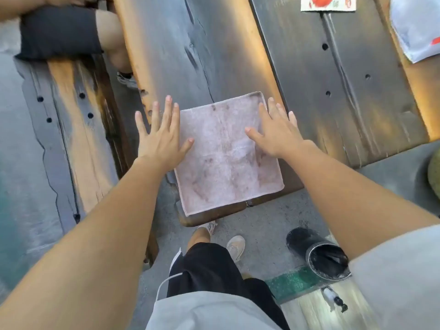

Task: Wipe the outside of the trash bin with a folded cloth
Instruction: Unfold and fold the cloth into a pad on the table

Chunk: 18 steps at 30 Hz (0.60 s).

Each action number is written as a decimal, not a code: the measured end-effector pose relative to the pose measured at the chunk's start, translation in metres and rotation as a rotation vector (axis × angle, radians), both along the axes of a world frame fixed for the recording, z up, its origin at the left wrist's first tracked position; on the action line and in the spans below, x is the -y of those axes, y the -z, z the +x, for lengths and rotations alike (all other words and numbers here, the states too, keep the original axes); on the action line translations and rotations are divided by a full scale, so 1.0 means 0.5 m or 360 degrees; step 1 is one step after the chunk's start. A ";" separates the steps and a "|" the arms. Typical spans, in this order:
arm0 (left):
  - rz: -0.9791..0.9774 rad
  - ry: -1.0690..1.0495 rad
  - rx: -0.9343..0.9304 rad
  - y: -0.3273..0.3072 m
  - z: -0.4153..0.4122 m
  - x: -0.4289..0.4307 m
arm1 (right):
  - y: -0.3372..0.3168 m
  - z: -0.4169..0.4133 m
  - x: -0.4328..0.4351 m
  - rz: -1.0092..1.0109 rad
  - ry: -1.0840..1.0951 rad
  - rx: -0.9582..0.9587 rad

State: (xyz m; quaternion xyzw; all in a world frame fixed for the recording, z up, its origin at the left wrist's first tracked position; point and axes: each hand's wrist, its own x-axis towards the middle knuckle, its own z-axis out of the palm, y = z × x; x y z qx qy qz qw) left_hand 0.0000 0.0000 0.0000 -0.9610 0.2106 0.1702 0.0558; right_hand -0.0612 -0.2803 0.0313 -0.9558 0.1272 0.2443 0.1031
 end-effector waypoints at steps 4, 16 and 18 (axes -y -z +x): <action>0.0004 -0.0012 -0.0029 0.023 0.057 -0.011 | 0.025 0.086 -0.011 -0.0006 -0.0108 -0.0003; -0.0309 -0.0145 -0.0014 0.053 0.164 -0.014 | 0.055 0.223 0.006 -0.0237 -0.0298 0.0056; -0.0303 -0.0126 -0.0030 0.049 0.169 -0.015 | 0.055 0.229 0.012 -0.0222 -0.0313 0.0029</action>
